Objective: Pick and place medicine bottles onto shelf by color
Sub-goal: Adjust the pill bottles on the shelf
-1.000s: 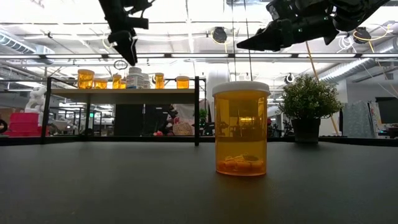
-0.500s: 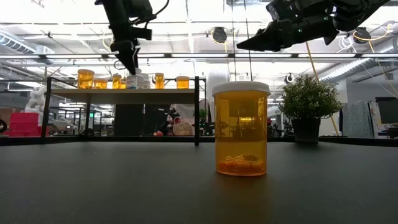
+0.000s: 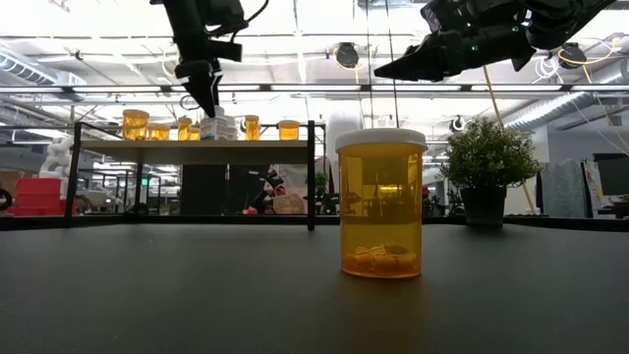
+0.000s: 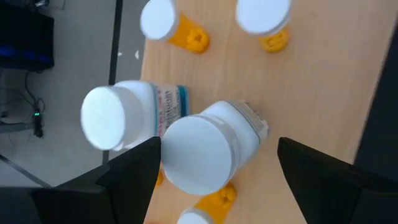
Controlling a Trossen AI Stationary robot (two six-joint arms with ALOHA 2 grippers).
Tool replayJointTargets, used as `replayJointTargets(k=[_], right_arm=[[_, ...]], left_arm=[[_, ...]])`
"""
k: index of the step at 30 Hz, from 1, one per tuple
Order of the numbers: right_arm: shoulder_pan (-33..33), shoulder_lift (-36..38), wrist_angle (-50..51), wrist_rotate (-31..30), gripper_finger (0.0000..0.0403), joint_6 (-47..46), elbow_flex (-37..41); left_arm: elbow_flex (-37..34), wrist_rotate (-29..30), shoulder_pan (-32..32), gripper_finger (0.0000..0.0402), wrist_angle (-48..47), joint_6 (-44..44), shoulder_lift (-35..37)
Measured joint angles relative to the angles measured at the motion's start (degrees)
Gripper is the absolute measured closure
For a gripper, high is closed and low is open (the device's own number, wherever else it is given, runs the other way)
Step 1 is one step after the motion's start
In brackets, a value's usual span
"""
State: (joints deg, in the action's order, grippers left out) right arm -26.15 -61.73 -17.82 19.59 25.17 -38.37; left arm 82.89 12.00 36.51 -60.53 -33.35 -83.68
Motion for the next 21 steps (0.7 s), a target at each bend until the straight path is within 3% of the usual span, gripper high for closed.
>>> replayJointTargets(k=[14, 21], right_arm=[[0.0, 0.0, 0.0, 0.0, 0.0126, 0.0, 0.0], [0.0, 0.0, -0.2, 0.0, 0.0126, 0.0, 0.0]], left_arm=[[0.0, 4.7, -3.0, 0.0081, -1.6, 6.5, 0.0], [0.0, 4.8, -4.4, 0.0146, -2.6, 7.9, 0.0]])
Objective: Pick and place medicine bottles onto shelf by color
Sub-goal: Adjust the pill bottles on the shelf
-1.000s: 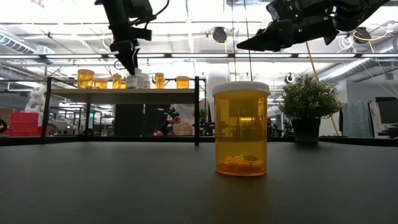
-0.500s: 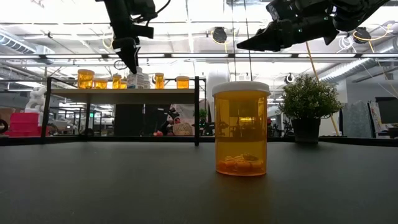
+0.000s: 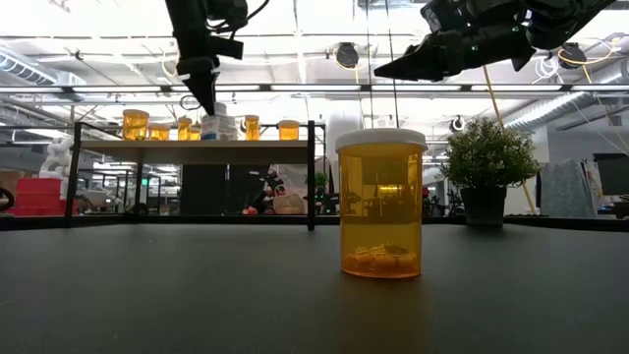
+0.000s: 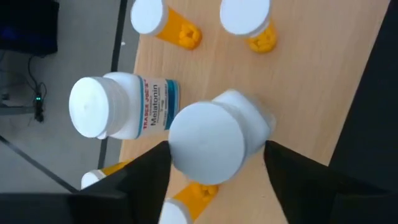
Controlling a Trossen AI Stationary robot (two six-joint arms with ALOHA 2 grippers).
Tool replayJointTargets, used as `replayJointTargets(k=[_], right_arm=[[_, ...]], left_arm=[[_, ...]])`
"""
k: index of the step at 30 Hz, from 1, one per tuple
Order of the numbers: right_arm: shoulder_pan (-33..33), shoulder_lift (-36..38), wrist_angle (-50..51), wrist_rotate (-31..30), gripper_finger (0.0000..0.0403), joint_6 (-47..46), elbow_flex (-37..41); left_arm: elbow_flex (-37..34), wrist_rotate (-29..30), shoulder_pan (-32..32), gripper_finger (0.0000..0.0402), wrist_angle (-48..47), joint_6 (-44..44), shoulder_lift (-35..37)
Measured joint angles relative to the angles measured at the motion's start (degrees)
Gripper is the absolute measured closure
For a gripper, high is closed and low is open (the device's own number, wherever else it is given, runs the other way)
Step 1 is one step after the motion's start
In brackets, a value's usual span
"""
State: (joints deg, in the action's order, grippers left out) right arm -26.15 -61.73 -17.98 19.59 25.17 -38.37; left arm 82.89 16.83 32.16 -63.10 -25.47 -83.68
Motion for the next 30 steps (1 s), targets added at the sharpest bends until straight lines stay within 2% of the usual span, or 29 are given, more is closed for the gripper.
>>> replayJointTargets(k=[6, 12, 18, 25, 30], right_arm=[[0.0, 0.0, 0.0, 0.0, 0.0126, 0.0, 0.0], [0.0, 0.0, 0.1, 0.0, 0.0126, 0.0, 0.0], [0.0, 0.0, 0.1, 0.0, 0.0126, 0.0, 0.0], [0.0, 0.0, 0.1, 0.0, 0.0126, -0.2, 0.0], [0.0, 0.0, -0.8, -0.2, 0.0126, -1.9, 0.0]], left_arm=[[0.0, 0.2, -0.7, 0.0203, -0.1, 3.3, 0.0], [0.0, 0.2, -0.8, 0.0231, -0.5, 5.8, 0.0], [0.0, 0.1, -0.8, 0.023, -1.4, 6.1, 0.0], [0.0, 5.9, -2.5, 0.0227, -1.5, 6.2, 2.7], [0.0, 6.0, -4.9, 0.0227, -1.5, 11.8, 6.4]])
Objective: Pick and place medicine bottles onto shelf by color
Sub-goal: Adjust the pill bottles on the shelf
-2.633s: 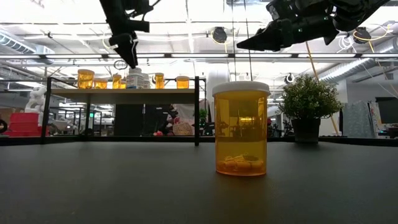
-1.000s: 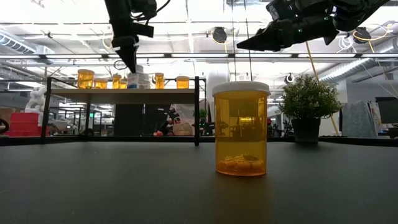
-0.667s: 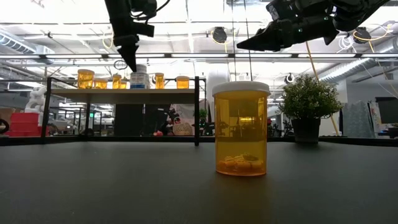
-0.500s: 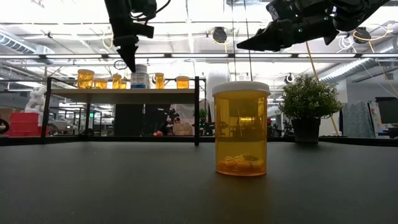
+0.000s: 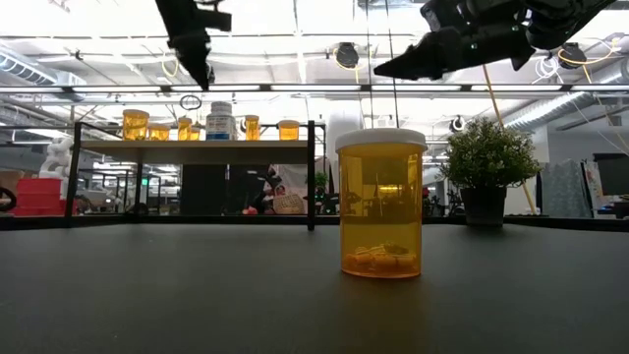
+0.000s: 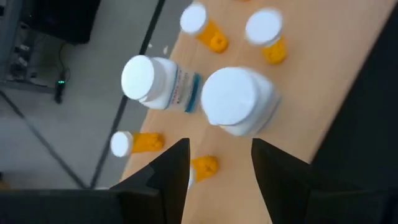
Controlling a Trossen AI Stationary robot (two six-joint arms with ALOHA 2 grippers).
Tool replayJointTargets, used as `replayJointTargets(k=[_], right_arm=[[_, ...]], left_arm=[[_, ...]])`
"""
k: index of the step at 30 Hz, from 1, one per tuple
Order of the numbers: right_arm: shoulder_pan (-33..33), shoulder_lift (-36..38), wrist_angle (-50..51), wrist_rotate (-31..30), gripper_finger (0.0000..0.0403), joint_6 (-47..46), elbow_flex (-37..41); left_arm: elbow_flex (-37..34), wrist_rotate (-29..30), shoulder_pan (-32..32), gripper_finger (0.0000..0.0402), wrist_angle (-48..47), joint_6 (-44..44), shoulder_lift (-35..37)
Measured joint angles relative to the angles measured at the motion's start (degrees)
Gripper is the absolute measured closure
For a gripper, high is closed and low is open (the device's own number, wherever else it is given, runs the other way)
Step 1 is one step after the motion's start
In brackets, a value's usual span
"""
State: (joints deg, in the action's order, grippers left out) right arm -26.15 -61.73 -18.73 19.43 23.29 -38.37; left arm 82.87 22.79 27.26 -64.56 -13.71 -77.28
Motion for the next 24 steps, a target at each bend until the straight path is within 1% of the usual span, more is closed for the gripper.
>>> replayJointTargets(k=[4, 7, 11, 15, 19, 21, 24], right_arm=[[0.0, -0.3, -3.9, -1.6, 0.0126, -4.4, 0.0], [0.0, -0.4, -4.5, -1.7, 0.0126, -5.5, 0.0], [0.0, -0.4, -4.1, -5.0, 0.0126, -5.8, 0.0], [0.0, -0.4, -4.2, -6.1, 0.0126, -6.2, 0.0], [0.0, -0.4, -4.2, -6.1, 0.0126, -6.3, 0.0], [0.0, -0.4, -4.2, -6.1, 0.0126, -6.3, 0.0], [0.0, -0.4, -4.2, -6.1, 0.0126, -6.1, 0.0]], left_arm=[[-0.9, -3.5, -2.6, 0.0227, 2.8, 3.2, 1.3], [-2.9, -3.7, -5.6, 0.0227, 6.6, 2.5, 1.2], [-5.3, -3.5, -9.4, 0.0227, 12.6, 1.1, 0.4], [-8.0, -3.4, -11.0, 0.023, 22.0, 0.7, 0.4], [-11.3, -0.6, -10.8, 0.0257, 28.2, 5.2, 0.4], [-12.7, 1.1, -10.7, 0.0279, 30.8, 8.6, 0.4], [-14.1, 1.4, -10.5, 0.0316, 31.7, 12.4, 0.4]])
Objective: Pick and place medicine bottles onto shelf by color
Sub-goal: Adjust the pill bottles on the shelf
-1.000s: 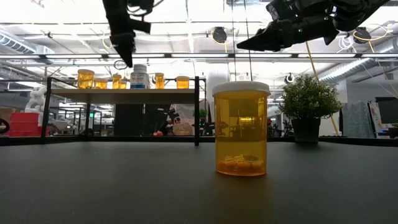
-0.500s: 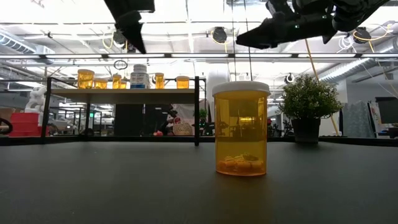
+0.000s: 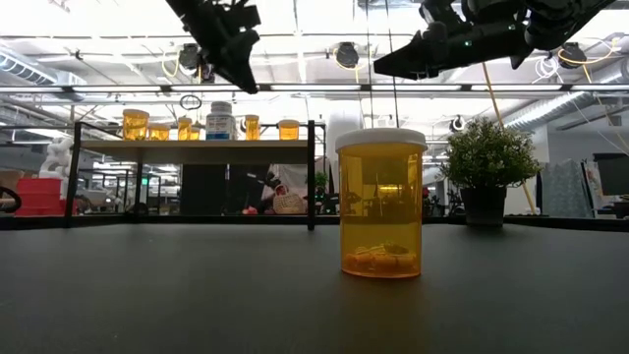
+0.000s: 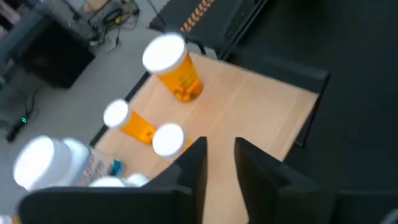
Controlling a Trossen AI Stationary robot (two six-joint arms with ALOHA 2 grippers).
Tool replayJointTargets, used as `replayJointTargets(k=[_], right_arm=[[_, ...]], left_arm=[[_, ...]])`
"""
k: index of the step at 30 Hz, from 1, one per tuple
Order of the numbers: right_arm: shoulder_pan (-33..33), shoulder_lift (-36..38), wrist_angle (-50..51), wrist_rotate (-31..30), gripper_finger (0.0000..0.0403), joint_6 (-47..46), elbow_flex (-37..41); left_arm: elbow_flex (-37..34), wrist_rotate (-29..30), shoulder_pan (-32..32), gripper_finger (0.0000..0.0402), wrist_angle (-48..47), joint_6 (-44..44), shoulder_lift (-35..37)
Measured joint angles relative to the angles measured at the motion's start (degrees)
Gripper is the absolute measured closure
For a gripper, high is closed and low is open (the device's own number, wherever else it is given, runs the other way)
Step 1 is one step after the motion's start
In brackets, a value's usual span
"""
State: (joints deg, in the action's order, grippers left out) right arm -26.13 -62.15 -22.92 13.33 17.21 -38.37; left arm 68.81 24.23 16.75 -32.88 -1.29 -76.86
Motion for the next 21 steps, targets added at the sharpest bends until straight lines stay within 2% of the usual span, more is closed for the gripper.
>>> replayJointTargets(k=[8, 16, 21], right_arm=[[0.0, 0.0, 0.0, 0.2, 0.0126, 0.3, 0.0], [0.0, 0.0, 0.0, 0.2, 0.0126, 0.2, 0.0], [0.0, 0.0, 0.0, 0.2, 0.0126, 0.2, 0.0]], left_arm=[[-4.9, 6.2, 0.1, 0.0395, 2.2, 7.6, -0.6], [-6.8, 6.3, 0.8, 0.0384, 4.1, 7.9, -0.5], [-6.8, 6.3, 2.3, 0.0393, 3.2, 8.1, -1.0]])
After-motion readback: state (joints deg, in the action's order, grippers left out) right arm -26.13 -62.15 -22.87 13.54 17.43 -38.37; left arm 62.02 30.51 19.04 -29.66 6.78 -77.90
